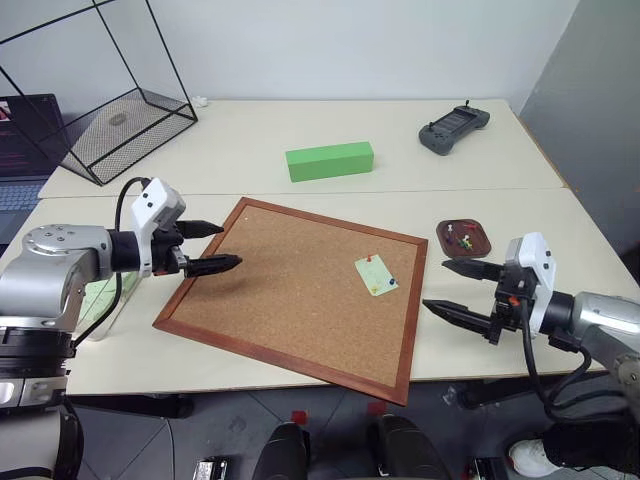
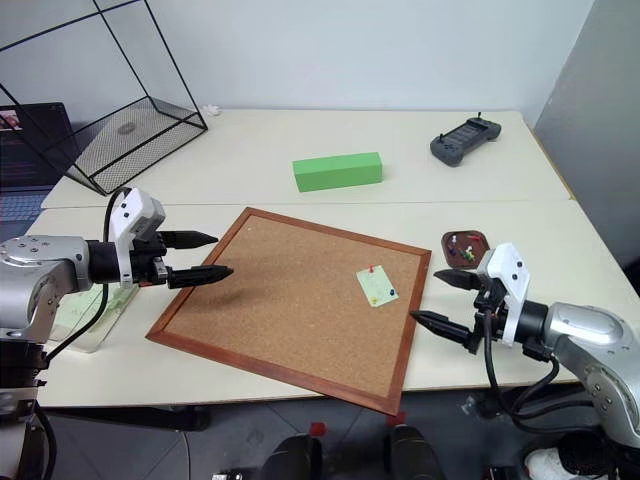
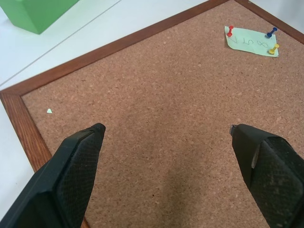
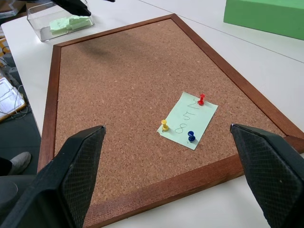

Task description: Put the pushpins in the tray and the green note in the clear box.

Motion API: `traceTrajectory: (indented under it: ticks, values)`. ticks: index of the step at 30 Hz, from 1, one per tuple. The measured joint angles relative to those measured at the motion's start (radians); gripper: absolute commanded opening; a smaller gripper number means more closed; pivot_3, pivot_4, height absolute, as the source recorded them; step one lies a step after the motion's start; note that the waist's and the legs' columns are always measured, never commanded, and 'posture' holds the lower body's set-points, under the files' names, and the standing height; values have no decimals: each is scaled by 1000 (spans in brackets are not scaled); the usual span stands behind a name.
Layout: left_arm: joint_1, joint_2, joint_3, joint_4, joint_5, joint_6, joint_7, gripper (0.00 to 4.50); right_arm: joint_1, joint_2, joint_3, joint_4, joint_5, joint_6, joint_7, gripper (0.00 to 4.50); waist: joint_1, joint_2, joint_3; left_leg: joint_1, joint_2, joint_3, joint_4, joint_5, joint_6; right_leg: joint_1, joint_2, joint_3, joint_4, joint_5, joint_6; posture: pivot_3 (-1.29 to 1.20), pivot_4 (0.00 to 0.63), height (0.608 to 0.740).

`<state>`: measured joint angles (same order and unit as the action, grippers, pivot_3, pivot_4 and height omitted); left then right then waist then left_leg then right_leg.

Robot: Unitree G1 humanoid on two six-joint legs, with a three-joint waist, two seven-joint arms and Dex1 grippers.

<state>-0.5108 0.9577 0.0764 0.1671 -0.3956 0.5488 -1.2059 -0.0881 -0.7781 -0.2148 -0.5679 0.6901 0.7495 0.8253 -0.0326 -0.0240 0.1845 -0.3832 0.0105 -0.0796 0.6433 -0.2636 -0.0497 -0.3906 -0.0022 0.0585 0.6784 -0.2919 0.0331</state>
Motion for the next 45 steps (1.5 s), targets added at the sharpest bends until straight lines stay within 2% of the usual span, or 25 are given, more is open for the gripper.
traceTrajectory:
  ticks: [14,35,36,37,41,45]
  values:
    - [-9,-5,0,10,1,-11,-13,4500,-2,0,0,1,0,0,-1,4460,0,0,0,0,0,0,0,0,0,0,0,0,0,1,-2,0,150,740]
    - [-24,-70,-1,21,-1,-18,-30,4500,-14,-1,16,25,-15,-27,-8,4460,0,0,0,0,0,0,2,0,0,0,0,0,1,1,-2,0,150,740]
    - [-24,-82,-1,19,-2,-22,-29,4133,-17,-1,26,26,-23,-34,-8,4500,0,0,0,0,0,0,2,0,0,0,0,0,1,1,-2,0,150,740]
    - [-24,-95,-2,14,-4,-27,-29,4077,-23,-1,35,30,-31,-40,-7,4500,0,0,0,0,0,0,2,0,0,0,0,0,1,1,-2,0,150,740]
    - [-39,-136,-29,-4,-3,-72,-42,3121,-63,3,60,58,-45,-53,-12,4500,0,0,0,0,0,0,2,0,0,0,0,0,2,1,-2,0,150,740]
    - [-47,-178,-54,-14,-3,-101,-53,2419,-81,15,94,73,-60,-67,-17,4500,0,0,0,0,0,0,2,0,0,0,0,0,2,1,-2,0,150,740]
